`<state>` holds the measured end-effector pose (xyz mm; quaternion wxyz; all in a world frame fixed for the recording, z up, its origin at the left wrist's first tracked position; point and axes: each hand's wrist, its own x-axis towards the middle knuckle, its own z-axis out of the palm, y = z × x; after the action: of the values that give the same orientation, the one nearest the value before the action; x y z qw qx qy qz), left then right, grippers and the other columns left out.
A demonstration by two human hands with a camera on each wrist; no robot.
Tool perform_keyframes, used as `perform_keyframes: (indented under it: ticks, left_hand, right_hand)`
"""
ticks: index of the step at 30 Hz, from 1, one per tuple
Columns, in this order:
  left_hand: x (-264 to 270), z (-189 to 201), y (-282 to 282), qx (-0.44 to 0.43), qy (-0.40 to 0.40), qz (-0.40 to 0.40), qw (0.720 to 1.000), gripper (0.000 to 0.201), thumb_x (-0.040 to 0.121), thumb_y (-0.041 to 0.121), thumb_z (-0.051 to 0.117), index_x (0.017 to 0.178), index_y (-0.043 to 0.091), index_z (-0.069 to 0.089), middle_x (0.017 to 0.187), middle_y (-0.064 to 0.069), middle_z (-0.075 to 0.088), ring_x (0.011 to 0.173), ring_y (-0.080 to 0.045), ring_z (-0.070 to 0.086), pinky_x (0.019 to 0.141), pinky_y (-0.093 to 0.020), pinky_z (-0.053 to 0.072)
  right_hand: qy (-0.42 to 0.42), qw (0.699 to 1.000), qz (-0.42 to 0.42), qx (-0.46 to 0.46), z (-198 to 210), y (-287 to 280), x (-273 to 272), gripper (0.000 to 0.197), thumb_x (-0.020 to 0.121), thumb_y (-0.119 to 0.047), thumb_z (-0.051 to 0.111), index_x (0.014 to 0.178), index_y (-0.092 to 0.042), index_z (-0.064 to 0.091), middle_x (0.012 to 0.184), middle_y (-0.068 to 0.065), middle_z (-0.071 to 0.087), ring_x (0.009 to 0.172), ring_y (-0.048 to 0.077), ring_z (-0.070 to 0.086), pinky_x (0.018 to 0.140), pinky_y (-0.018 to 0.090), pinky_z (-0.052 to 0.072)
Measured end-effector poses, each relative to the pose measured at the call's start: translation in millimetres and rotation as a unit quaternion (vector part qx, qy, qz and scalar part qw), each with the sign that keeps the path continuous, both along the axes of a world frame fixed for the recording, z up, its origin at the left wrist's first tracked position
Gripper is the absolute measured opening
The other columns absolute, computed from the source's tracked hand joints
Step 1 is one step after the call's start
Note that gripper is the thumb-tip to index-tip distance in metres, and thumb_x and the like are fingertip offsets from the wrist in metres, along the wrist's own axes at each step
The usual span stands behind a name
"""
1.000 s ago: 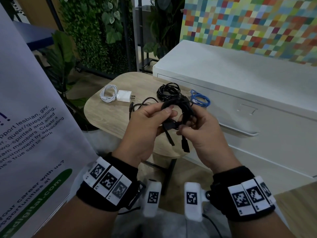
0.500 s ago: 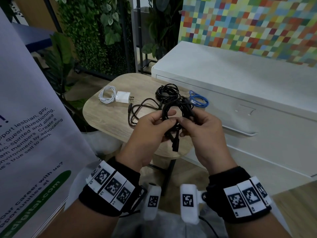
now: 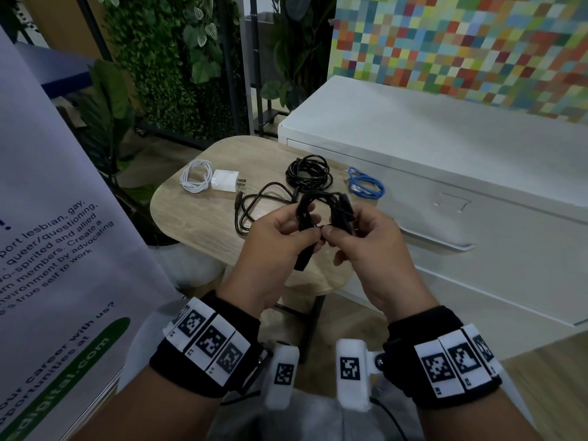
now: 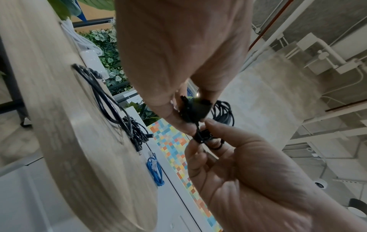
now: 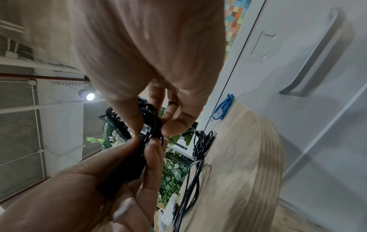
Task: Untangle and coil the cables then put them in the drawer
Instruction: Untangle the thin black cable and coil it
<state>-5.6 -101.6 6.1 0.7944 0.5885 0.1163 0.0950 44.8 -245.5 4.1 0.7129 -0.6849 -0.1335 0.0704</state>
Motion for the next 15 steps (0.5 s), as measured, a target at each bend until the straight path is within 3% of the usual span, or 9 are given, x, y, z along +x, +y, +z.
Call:
perform_keyframes:
  ticks: [4, 9, 12, 15]
  left_hand:
    - [-1.1, 4.4, -0.1, 0.006, 0.028, -0.033, 0.999, 0.023, 0.096, 0.006, 0.068, 0.119, 0.009, 0.072, 0.091, -0.007, 0.073, 0.074, -0.018, 0.065, 0.064, -0.028, 0.055]
    - [-1.1, 7.7, -0.7, 0.0, 0.049, -0.043, 0.998, 0.026, 0.099, 0.012, 0.065, 0.124, 0.013, 0.068, 0.097, -0.008, 0.076, 0.082, -0.022, 0.068, 0.072, -0.035, 0.057]
    - [-0.1, 11.1, -1.0, -0.009, 0.051, -0.043, 0.998, 0.02, 0.1, 0.013, 0.063, 0.117, 0.019, 0.071, 0.11, -0.014, 0.076, 0.088, -0.023, 0.072, 0.077, -0.038, 0.056]
    - [2.0, 12.2, -0.8, -0.001, 0.065, -0.052, 0.997, 0.016, 0.101, 0.016, 0.06, 0.111, 0.023, 0.071, 0.109, -0.009, 0.077, 0.085, -0.016, 0.072, 0.078, -0.037, 0.055]
  right_hand:
    - [0.034, 0.998, -0.026, 0.044, -4.1, 2.4, 1.9, 0.009, 0.09, -0.003, 0.074, 0.098, -0.006, 0.071, 0.083, 0.008, 0.073, 0.069, 0.02, 0.067, 0.055, 0.033, 0.05]
    - [0.066, 0.995, -0.007, 0.079, -3.3, 1.4, 2.7, 0.031, 0.09, 0.001, 0.073, 0.119, -0.006, 0.067, 0.095, 0.017, 0.076, 0.068, 0.023, 0.071, 0.055, 0.029, 0.052]
    - [0.07, 0.995, 0.009, 0.073, -4.5, -2.5, 4.8, 0.028, 0.09, 0.001, 0.072, 0.117, -0.006, 0.067, 0.097, 0.016, 0.077, 0.077, 0.025, 0.075, 0.056, 0.03, 0.052]
    - [0.074, 0.995, 0.019, 0.065, -7.0, -5.7, 7.5, 0.026, 0.092, 0.001, 0.069, 0.117, -0.006, 0.068, 0.098, 0.013, 0.077, 0.084, 0.026, 0.076, 0.06, 0.032, 0.053]
